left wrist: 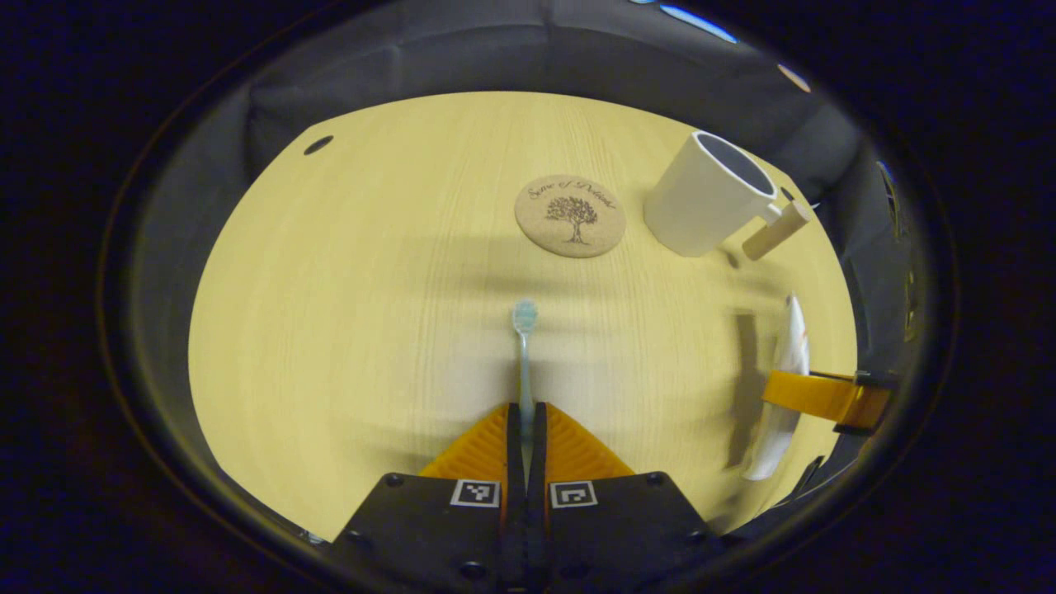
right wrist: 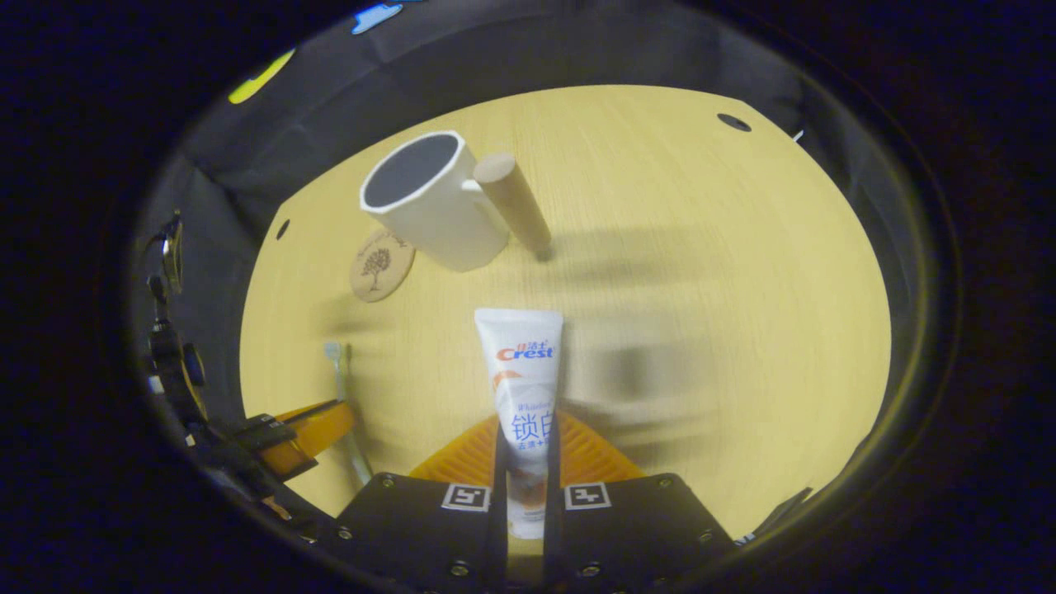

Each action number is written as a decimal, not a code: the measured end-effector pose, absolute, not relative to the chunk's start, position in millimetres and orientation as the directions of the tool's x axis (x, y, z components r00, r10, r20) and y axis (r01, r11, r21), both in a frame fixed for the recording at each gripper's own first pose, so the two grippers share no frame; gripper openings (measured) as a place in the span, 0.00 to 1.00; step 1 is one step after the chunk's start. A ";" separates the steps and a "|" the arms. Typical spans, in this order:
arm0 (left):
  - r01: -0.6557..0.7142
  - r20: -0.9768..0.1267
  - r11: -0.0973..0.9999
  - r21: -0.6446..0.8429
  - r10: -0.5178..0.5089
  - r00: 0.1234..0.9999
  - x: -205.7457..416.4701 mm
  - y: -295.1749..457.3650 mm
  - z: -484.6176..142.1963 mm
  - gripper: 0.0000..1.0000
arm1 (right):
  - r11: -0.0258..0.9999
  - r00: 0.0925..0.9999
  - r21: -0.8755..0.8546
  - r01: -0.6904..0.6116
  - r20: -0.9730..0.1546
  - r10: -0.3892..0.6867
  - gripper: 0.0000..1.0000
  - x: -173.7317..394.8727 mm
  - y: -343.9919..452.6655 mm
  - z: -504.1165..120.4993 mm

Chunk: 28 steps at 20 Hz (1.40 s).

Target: Put the toothbrush and toothpaste on the desktop into the cup, then pick up the cup and place it on the coaster on the desktop.

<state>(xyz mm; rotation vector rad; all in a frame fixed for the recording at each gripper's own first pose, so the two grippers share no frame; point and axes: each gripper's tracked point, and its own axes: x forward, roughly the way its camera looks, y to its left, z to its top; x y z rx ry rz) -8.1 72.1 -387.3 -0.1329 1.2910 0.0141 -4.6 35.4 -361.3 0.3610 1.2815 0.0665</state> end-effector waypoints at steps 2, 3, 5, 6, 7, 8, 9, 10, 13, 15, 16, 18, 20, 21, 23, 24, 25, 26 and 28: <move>-0.089 -0.945 0.991 -0.096 -0.063 0.321 -4.2 73.8 -375.9 0.05 | 0.941 0.335 0.312 0.130 -0.907 0.254 0.18 2.9 35.2 -353.8; -0.090 -0.939 0.991 -0.097 -0.061 0.339 -2.9 74.6 -371.0 0.08 | 0.939 0.355 0.321 0.123 -0.898 0.261 0.18 6.6 34.3 -349.0; -0.088 -0.920 0.991 -0.101 -0.059 0.387 1.7 75.4 -358.9 0.08 | 0.933 0.395 0.343 0.106 -0.876 0.277 0.18 9.6 32.2 -336.8; -0.086 -0.909 0.991 -0.104 -0.060 0.412 3.7 75.7 -353.0 0.08 | 0.931 0.412 0.350 0.099 -0.866 0.282 0.18 13.1 30.4 -327.7; -0.084 -0.896 0.990 -0.110 -0.062 0.440 5.9 77.1 -345.6 0.08 | 0.929 0.435 0.360 0.091 -0.853 0.288 0.18 16.8 26.5 -322.0; -0.081 -0.881 0.989 -0.120 -0.069 0.468 8.7 76.6 -336.9 0.08 | 0.927 0.460 0.365 0.081 -0.839 0.290 0.18 20.2 22.1 -317.3; -0.079 -0.869 0.989 -0.124 -0.070 0.491 10.9 77.4 -329.4 0.08 | 0.928 0.478 0.366 0.071 -0.829 0.290 0.18 23.1 16.0 -310.0; -0.077 -0.856 0.989 -0.124 -0.067 0.512 13.0 76.9 -323.9 0.08 | 0.929 0.502 0.366 0.057 -0.815 0.291 0.18 25.9 13.1 -303.4; -0.084 -0.833 0.990 -0.118 -0.052 0.550 15.8 83.2 -306.6 0.08 | 0.930 0.566 0.368 0.017 -0.770 0.294 0.18 32.7 -3.0 -276.3; -0.093 -0.822 0.988 -0.121 -0.047 0.568 17.0 84.7 -298.5 0.08 | 0.928 0.616 0.372 -0.007 -0.730 0.297 0.18 44.0 -11.9 -255.1; -0.096 -0.820 0.987 -0.126 -0.049 0.570 16.3 84.7 -295.5 0.08 | 0.928 0.645 0.371 -0.020 -0.704 0.296 0.18 49.6 -17.9 -242.5; -0.099 -0.813 0.985 -0.142 -0.060 0.579 15.9 83.9 -287.3 0.08 | 0.930 0.698 0.363 -0.054 -0.652 0.295 0.18 67.0 -23.9 -215.6; -0.107 -0.806 0.983 -0.150 -0.059 0.589 16.6 86.2 -278.6 0.08 | 0.931 0.734 0.357 -0.080 -0.610 0.298 0.18 89.7 -22.8 -202.7; -0.115 -0.806 0.980 -0.161 -0.064 0.589 16.7 86.5 -274.8 0.08 | 0.929 0.744 0.361 -0.086 -0.597 0.301 0.18 100.4 -19.5 -203.0; -0.132 -0.799 0.974 -0.181 -0.068 0.597 17.2 87.7 -264.6 0.08 | 0.921 0.759 0.379 -0.092 -0.572 0.311 0.18 119.3 -11.7 -206.9; -0.137 -0.793 0.974 -0.183 -0.064 0.606 17.9 89.0 -258.5 0.08 | 0.918 0.765 0.385 -0.092 -0.563 0.313 0.18 127.0 -9.6 -207.2; -0.138 -0.787 0.974 -0.181 -0.059 0.614 18.9 90.3 -252.5 0.08 | 0.915 0.771 0.392 -0.095 -0.552 0.317 0.18 131.3 -9.3 -206.6; -0.137 -0.783 0.975 -0.177 -0.055 0.620 20.2 92.6 -247.9 0.08 | 0.912 0.777 0.399 -0.094 -0.543 0.318 0.18 138.5 -8.2 -206.1; -0.133 -0.776 0.977 -0.167 -0.047 0.629 17.8 95.9 -240.6 0.08 | 0.905 0.783 0.420 -0.068 -0.539 0.309 0.17 156.1 -8.2 -210.3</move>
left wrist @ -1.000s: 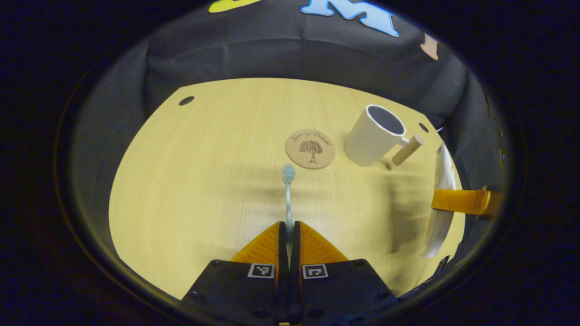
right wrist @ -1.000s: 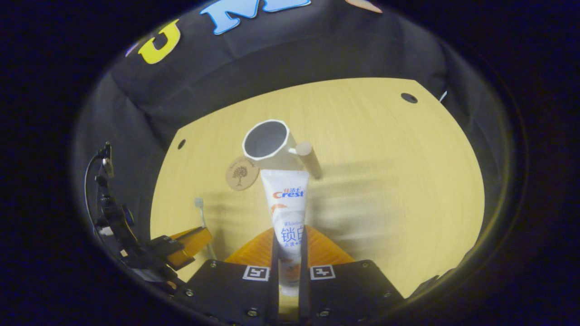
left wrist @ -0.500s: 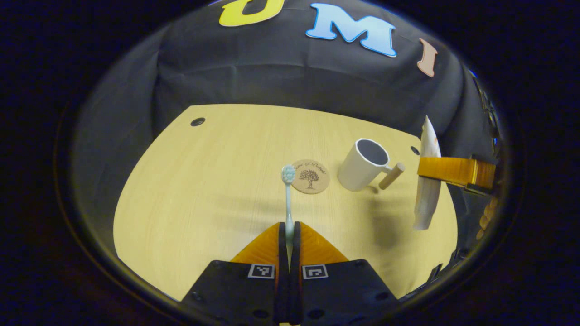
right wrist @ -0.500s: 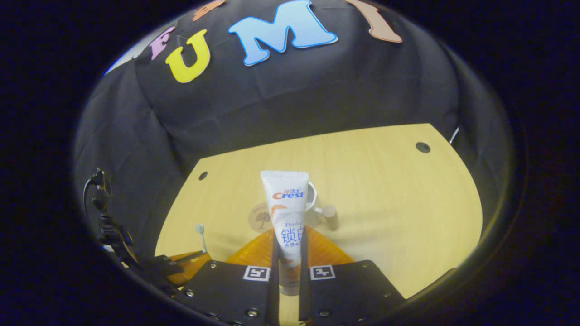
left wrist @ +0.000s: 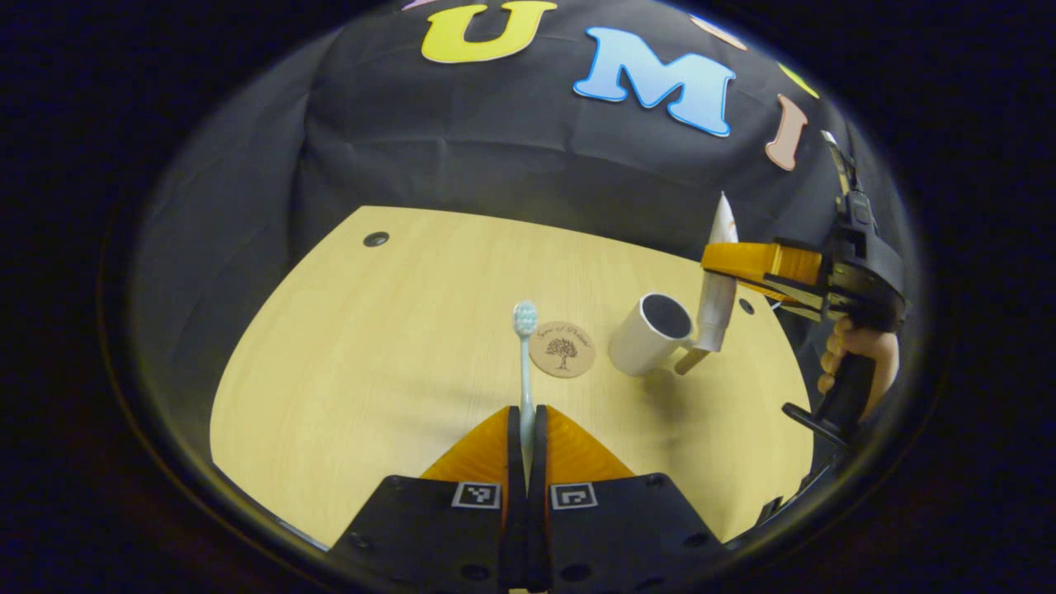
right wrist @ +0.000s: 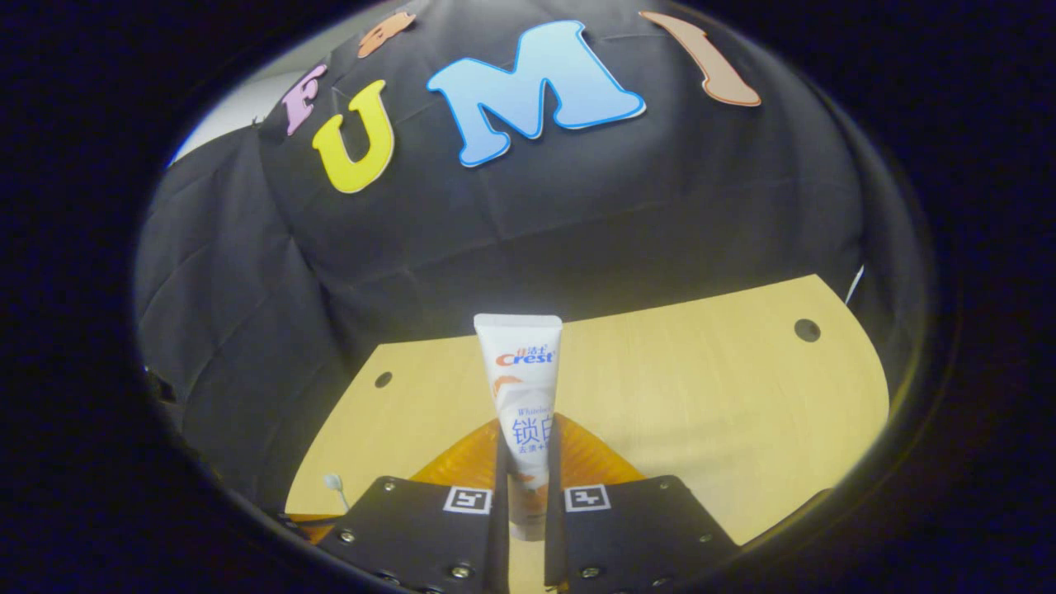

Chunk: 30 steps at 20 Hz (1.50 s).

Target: Put the toothbrush and toothpaste on the desktop into the cup, then pick up the cup and place it on the coaster on the desktop.

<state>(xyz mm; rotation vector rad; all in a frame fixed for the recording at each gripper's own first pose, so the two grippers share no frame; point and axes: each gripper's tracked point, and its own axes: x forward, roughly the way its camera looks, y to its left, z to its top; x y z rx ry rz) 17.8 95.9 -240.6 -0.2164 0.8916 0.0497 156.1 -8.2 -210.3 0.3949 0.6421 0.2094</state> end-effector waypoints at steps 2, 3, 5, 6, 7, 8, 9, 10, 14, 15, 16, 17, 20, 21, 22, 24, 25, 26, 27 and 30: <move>-0.139 -0.769 0.978 -0.154 -0.031 0.638 17.0 101.2 -234.8 0.08 | 0.890 0.797 0.454 -0.034 -0.525 0.298 0.17 171.0 -10.1 -211.0; -0.142 -0.769 0.978 -0.150 -0.025 0.639 13.9 102.8 -233.2 0.08 | 0.885 0.806 0.465 -0.016 -0.519 0.287 0.18 177.9 -13.0 -211.8; -0.150 -0.774 0.978 -0.146 -0.018 0.633 7.9 108.3 -232.8 0.08 | 0.883 0.823 0.470 0.019 -0.509 0.253 0.18 191.7 -19.9 -216.6; -0.156 -0.773 0.977 -0.143 -0.012 0.634 4.5 110.9 -229.3 0.06 | 0.882 0.827 0.471 0.033 -0.508 0.240 0.17 196.5 -21.2 -220.9; -0.163 -0.773 0.977 -0.140 -0.005 0.635 1.3 114.5 -226.6 0.08 | 0.882 0.828 0.469 0.046 -0.512 0.229 0.17 201.8 -23.2 -226.3; -0.172 -0.775 0.976 -0.136 0.003 0.632 2.0 115.8 -224.6 0.06 | 0.883 0.823 0.467 0.056 -0.522 0.223 0.17 204.5 -22.7 -233.4; -0.179 -0.777 0.974 -0.136 0.007 0.629 0.4 116.2 -222.7 0.06 | 0.883 0.817 0.465 0.062 -0.532 0.223 0.17 207.3 -21.7 -240.0; -0.187 -0.781 0.973 -0.135 0.012 0.625 -0.4 114.1 -221.0 0.06 | 0.886 0.813 0.459 0.064 -0.539 0.220 0.17 209.3 -20.2 -245.7; -0.222 -0.788 0.967 -0.127 0.037 0.615 -8.4 119.8 -214.9 0.08 | 0.897 0.819 0.437 0.062 -0.536 0.204 0.18 216.6 -16.5 -255.5; -0.228 -0.789 0.966 -0.124 0.044 0.613 -9.3 121.2 -213.8 0.08 | 0.903 0.815 0.425 0.067 -0.545 0.197 0.18 216.5 -16.4 -260.0; -0.234 -0.790 0.965 -0.120 0.050 0.611 -11.0 122.8 -211.3 0.08 | 0.910 0.808 0.410 0.069 -0.557 0.190 0.18 217.2 -15.7 -265.8; -0.239 -0.791 0.964 -0.117 0.055 0.609 -11.9 124.6 -208.2 0.08 | 0.916 0.803 0.396 0.066 -0.566 0.187 0.18 214.0 -15.3 -268.4; -0.260 -0.793 0.959 -0.113 0.071 0.605 -14.3 127.6 -203.3 0.06 | 0.929 0.809 0.367 0.051 -0.561 0.177 0.19 213.2 -13.8 -272.5; -0.265 -0.794 0.957 -0.115 0.071 0.604 -13.6 128.1 -202.2 0.06 | 0.930 0.808 0.365 0.047 -0.561 0.179 0.20 212.3 -13.2 -271.9; -0.272 -0.795 0.955 -0.118 0.073 0.603 -13.7 126.2 -203.3 0.08 | 0.928 0.806 0.371 0.042 -0.561 0.188 0.23 212.2 -9.6 -271.3; -0.277 -0.797 0.953 -0.123 0.071 0.600 -12.4 125.6 -204.8 0.08 | 0.930 0.804 0.365 0.037 -0.564 0.190 0.28 208.8 -8.8 -270.5; -0.277 -0.798 0.952 -0.126 0.068 0.599 -10.8 125.2 -204.6 0.08 | 0.932 0.800 0.360 0.031 -0.568 0.193 0.27 203.0 -9.0 -267.9; -0.278 -0.797 0.952 -0.129 0.067 0.600 -9.1 122.9 -204.7 0.08 | 0.936 0.795 0.351 0.029 -0.575 0.191 0.27 201.0 -8.4 -270.6; -0.275 -0.797 0.952 -0.132 0.063 0.601 -5.2 120.1 -204.7 0.08 | 0.937 0.792 0.347 0.027 -0.579 0.192 0.29 198.7 -8.2 -271.0; -0.255 -0.791 0.957 -0.135 0.051 0.610 1.5 110.4 -203.6 0.08 | 0.926 0.795 0.378 0.010 -0.565 0.222 0.43 194.0 -3.5 -265.1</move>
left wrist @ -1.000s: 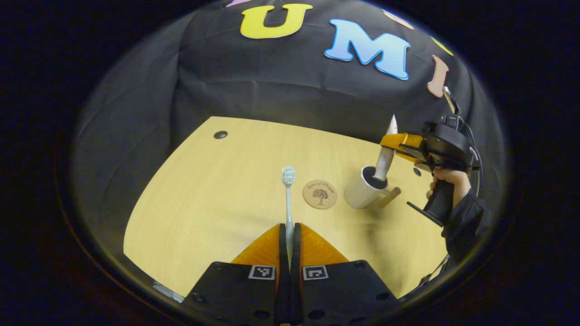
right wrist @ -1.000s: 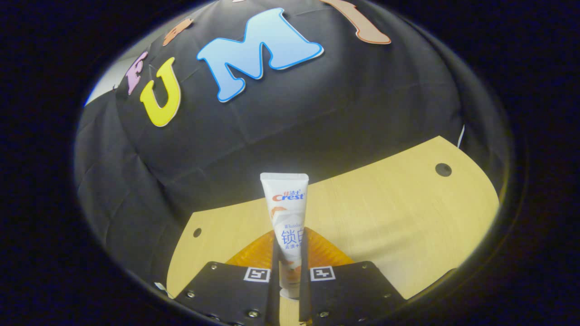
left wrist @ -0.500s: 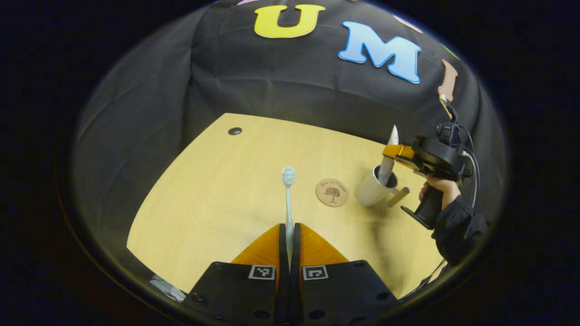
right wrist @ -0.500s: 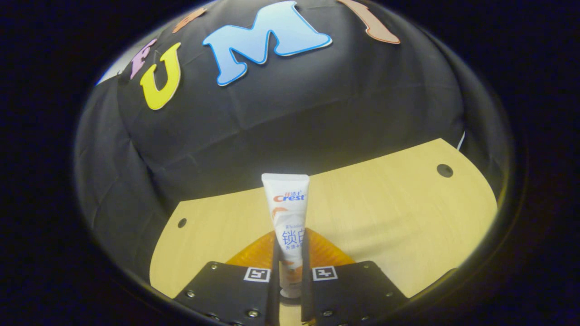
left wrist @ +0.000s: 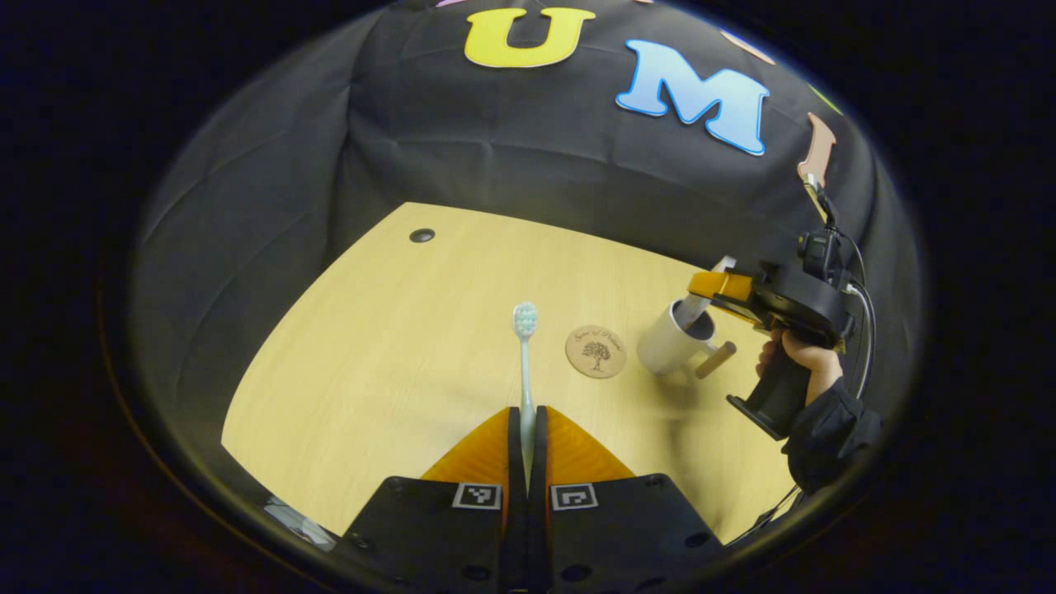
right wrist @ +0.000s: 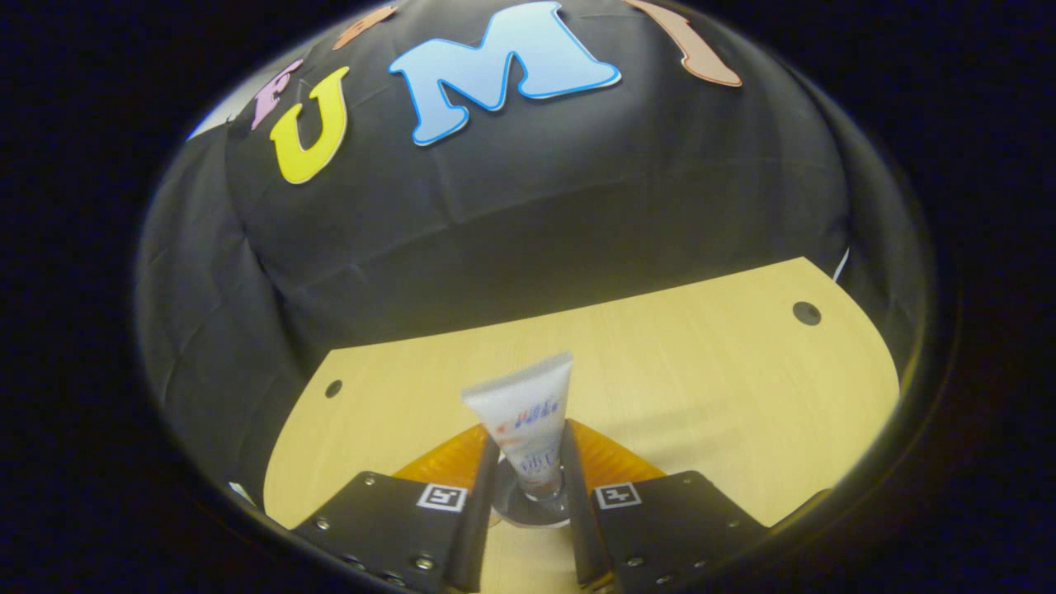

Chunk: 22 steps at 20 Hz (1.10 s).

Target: Put the toothbrush and toothpaste on the desktop into the cup, then pick up the cup and place it on the coaster on the desktop.

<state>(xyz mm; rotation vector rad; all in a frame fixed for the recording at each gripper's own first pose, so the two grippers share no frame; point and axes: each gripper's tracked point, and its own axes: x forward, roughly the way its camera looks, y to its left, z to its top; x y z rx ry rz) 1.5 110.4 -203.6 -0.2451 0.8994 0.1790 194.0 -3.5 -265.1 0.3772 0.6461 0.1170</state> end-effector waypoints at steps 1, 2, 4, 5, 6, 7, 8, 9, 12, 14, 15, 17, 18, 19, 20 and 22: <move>-0.249 -0.789 0.959 -0.136 0.047 0.612 0.9 110.1 -203.1 0.08 | 0.928 0.799 0.373 0.014 -0.561 0.214 0.58 194.3 -4.8 -262.6; -0.243 -0.787 0.960 -0.137 0.044 0.616 1.1 110.2 -204.7 0.08 | 0.929 0.808 0.371 0.016 -0.551 0.207 0.54 193.2 -8.1 -255.3; -0.231 -0.782 0.963 -0.139 0.036 0.623 0.2 108.6 -205.6 0.08 | 0.925 0.821 0.379 0.018 -0.533 0.202 0.60 194.2 -9.9 -246.9; -0.224 -0.779 0.965 -0.139 0.033 0.626 1.4 108.0 -204.8 0.08 | 0.922 0.828 0.386 0.020 -0.523 0.201 0.61 193.9 -11.6 -241.9; -0.217 -0.775 0.966 -0.138 0.030 0.631 3.5 106.7 -202.9 0.08 | 0.920 0.835 0.392 0.023 -0.514 0.198 0.57 193.5 -13.4 -236.0; -0.209 -0.772 0.968 -0.137 0.028 0.636 5.5 105.1 -199.8 0.08 | 0.916 0.842 0.401 0.026 -0.503 0.197 0.61 193.4 -16.9 -229.7; -0.201 -0.768 0.970 -0.134 0.027 0.640 8.0 102.9 -197.2 0.08 | 0.913 0.850 0.406 0.033 -0.492 0.189 0.61 193.6 -20.4 -223.8; -0.194 -0.761 0.972 -0.130 0.027 0.648 10.1 102.1 -195.6 0.08 | 0.910 0.858 0.412 0.038 -0.480 0.182 0.61 193.4 -25.0 -217.2; -0.163 -0.741 0.980 -0.115 0.024 0.671 14.9 98.7 -191.6 0.08 | 0.907 0.874 0.417 0.051 -0.459 0.162 0.61 190.7 -38.0 -203.7; -0.136 -0.723 0.985 -0.103 0.020 0.690 21.1 94.9 -186.5 0.08 | 0.913 0.878 0.404 0.055 -0.455 0.148 0.61 187.1 -47.5 -199.3; -0.119 -0.711 0.988 -0.100 0.012 0.703 25.8 91.7 -182.3 0.08 | 0.918 0.878 0.392 0.058 -0.458 0.140 0.61 183.6 -52.8 -198.5; -0.081 -0.681 0.993 -0.091 -0.003 0.732 36.4 82.6 -174.2 0.08 | 0.927 0.878 0.370 0.062 -0.463 0.126 0.61 176.6 -61.5 -197.7; -0.056 -0.663 0.995 -0.085 -0.014 0.748 43.4 76.9 -167.6 0.08 | 0.929 0.877 0.364 0.067 -0.465 0.120 0.61 173.1 -65.3 -197.7; -0.030 -0.644 0.996 -0.079 -0.028 0.764 50.5 71.0 -162.9 0.08 | 0.929 0.877 0.362 0.073 -0.467 0.113 0.61 169.1 -69.3 -197.1; -0.002 -0.627 0.997 -0.071 -0.043 0.778 57.7 63.8 -158.8 0.08 | 0.930 0.875 0.360 0.082 -0.473 0.106 0.61 164.5 -73.2 -198.4; 0.051 -0.595 0.997 -0.060 -0.077 0.800 70.9 47.7 -151.5 0.08 | 0.931 0.870 0.353 0.099 -0.484 0.091 0.61 154.4 -81.2 -201.1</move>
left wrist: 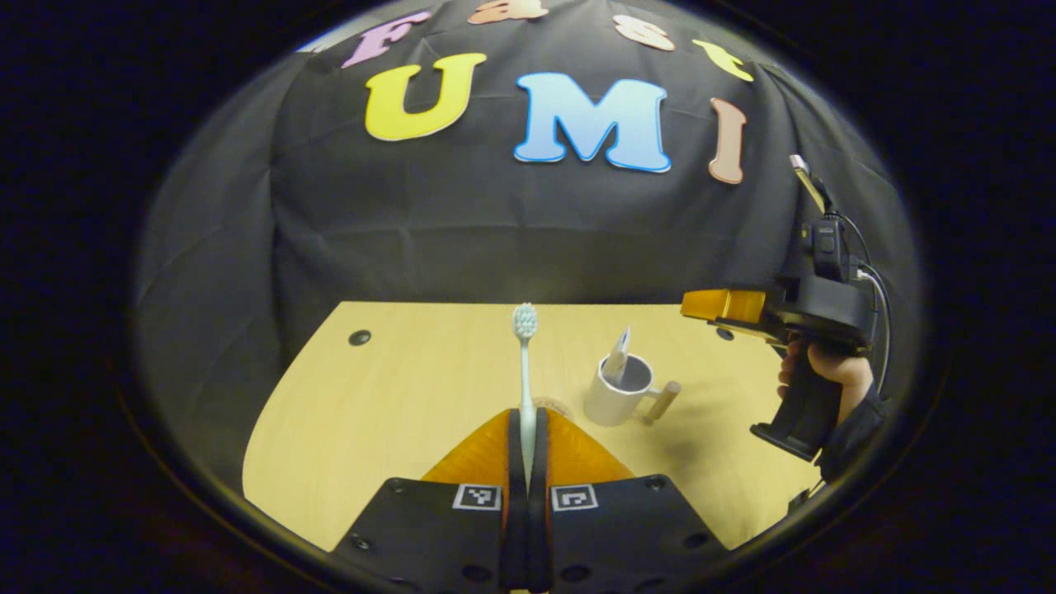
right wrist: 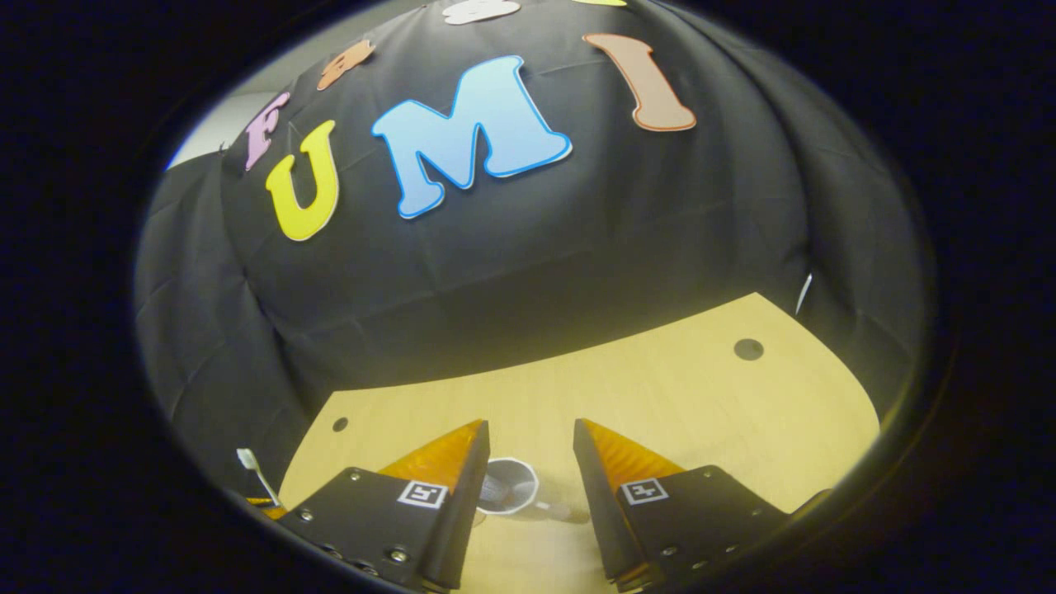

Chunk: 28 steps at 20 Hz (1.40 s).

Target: Put the toothbrush and toothpaste on the desktop into the cup, then pick up the cup and place it on the coaster on the desktop.

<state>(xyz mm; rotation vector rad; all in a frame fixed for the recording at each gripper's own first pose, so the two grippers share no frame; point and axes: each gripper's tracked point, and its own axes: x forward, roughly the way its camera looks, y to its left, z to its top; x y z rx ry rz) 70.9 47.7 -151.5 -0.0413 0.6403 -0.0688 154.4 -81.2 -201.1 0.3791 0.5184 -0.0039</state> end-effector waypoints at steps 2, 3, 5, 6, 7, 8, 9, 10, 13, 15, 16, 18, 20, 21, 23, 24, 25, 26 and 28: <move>0.098 -0.570 0.993 -0.060 -0.115 0.813 82.8 29.9 -147.8 0.08 | 0.931 0.865 0.345 0.119 -0.496 0.073 0.61 145.7 -89.7 -202.1; 0.122 -0.556 0.991 -0.060 -0.135 0.820 88.1 20.8 -145.2 0.08 | 0.931 0.863 0.342 0.130 -0.502 0.063 0.61 139.5 -95.7 -203.4; 0.176 -0.521 0.983 -0.048 -0.175 0.836 100.2 2.0 -138.8 0.08 | 0.930 0.854 0.335 0.155 -0.518 0.044 0.61 129.0 -105.5 -209.3; 0.206 -0.501 0.978 -0.040 -0.198 0.843 106.8 -7.5 -135.4 0.08 | 0.928 0.847 0.332 0.170 -0.530 0.034 0.61 124.4 -110.6 -213.3; 0.235 -0.477 0.972 -0.031 -0.221 0.851 117.4 -16.4 -131.0 0.08 | 0.925 0.842 0.331 0.187 -0.540 0.023 0.61 120.2 -116.3 -215.8; 0.264 -0.453 0.964 -0.023 -0.245 0.857 129.6 -26.3 -125.9 0.08 | 0.921 0.837 0.332 0.204 -0.547 0.011 0.61 116.5 -121.8 -217.5; 0.286 -0.435 0.958 -0.013 -0.263 0.861 139.6 -34.5 -123.4 0.06 | 0.917 0.834 0.332 0.221 -0.551 -0.001 0.61 113.8 -127.4 -218.8; 0.312 -0.421 0.950 -0.007 -0.285 0.861 145.6 -44.4 -121.5 0.08 | 0.914 0.831 0.331 0.234 -0.556 -0.012 0.61 111.4 -132.3 -220.6; 0.368 -0.384 0.930 0.021 -0.332 0.861 163.0 -71.1 -122.7 0.07 | 0.906 0.819 0.328 0.268 -0.572 -0.036 0.61 104.2 -144.1 -225.6; 0.398 -0.367 0.916 0.040 -0.357 0.859 175.5 -84.8 -123.0 0.07 | 0.903 0.812 0.319 0.286 -0.582 -0.051 0.61 101.1 -151.5 -229.2; 0.411 -0.355 0.910 0.048 -0.369 0.859 180.5 -91.6 -123.6 0.07 | 0.903 0.807 0.313 0.293 -0.588 -0.057 0.61 99.4 -154.1 -231.6; 0.433 -0.335 0.900 0.057 -0.391 0.857 188.5 -104.6 -125.6 0.08 | 0.904 0.798 0.305 0.300 -0.599 -0.063 0.61 96.3 -158.3 -235.9; 0.443 -0.319 0.894 0.068 -0.401 0.858 198.1 -111.5 -130.4 0.07 | 0.902 0.788 0.300 0.310 -0.612 -0.067 0.61 93.3 -162.3 -240.4; 0.440 -0.308 0.895 0.076 -0.398 0.864 204.1 -112.8 -132.4 0.07 | 0.901 0.782 0.298 0.315 -0.619 -0.068 0.61 91.7 -163.9 -242.9; 0.429 -0.291 0.899 0.081 -0.391 0.873 215.8 -113.5 -140.2 0.07 | 0.899 0.770 0.295 0.322 -0.634 -0.068 0.61 87.5 -165.3 -248.5; 0.431 -0.293 0.899 0.073 -0.393 0.871 217.8 -115.8 -146.9 0.07 | 0.899 0.764 0.292 0.326 -0.641 -0.069 0.61 85.8 -167.0 -251.0; 0.424 -0.296 0.903 0.077 -0.385 0.874 220.6 -114.7 -154.5 0.07 | 0.899 0.761 0.288 0.329 -0.645 -0.071 0.61 83.9 -169.4 -252.1; 0.412 -0.288 0.907 0.089 -0.373 0.882 224.8 -112.4 -159.9 0.07 | 0.899 0.757 0.285 0.331 -0.650 -0.072 0.61 82.3 -169.6 -254.2; 0.394 -0.278 0.915 0.086 -0.358 0.891 229.7 -108.7 -173.4 0.07 | 0.898 0.749 0.285 0.336 -0.659 -0.071 0.61 79.3 -170.3 -256.8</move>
